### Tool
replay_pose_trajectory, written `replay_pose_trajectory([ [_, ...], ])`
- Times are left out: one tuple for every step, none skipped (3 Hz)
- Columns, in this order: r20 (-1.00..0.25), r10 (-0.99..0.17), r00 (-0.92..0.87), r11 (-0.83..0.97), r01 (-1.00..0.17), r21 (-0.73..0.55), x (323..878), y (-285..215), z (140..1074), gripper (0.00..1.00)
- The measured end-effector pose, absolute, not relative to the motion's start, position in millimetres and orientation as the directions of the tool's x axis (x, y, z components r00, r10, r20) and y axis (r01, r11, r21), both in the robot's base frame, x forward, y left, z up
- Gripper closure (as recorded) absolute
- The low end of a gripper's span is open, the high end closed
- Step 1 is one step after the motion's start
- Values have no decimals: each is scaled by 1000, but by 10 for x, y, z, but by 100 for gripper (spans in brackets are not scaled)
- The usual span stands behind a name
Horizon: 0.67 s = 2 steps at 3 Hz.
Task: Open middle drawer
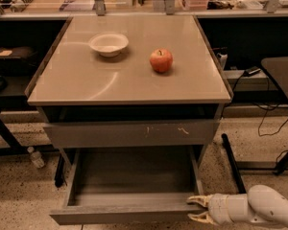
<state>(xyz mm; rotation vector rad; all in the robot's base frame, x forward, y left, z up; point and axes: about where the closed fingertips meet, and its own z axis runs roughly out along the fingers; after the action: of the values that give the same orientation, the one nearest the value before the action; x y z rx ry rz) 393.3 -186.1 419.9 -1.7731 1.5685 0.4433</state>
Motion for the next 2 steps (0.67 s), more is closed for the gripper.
replay_pose_trajectory([
  [-710,-676,198,-15,-967,-255,3962,-1863,4162,35],
  [-734,-650,195,-35,-973,-228,3833,-1928,4110,30],
])
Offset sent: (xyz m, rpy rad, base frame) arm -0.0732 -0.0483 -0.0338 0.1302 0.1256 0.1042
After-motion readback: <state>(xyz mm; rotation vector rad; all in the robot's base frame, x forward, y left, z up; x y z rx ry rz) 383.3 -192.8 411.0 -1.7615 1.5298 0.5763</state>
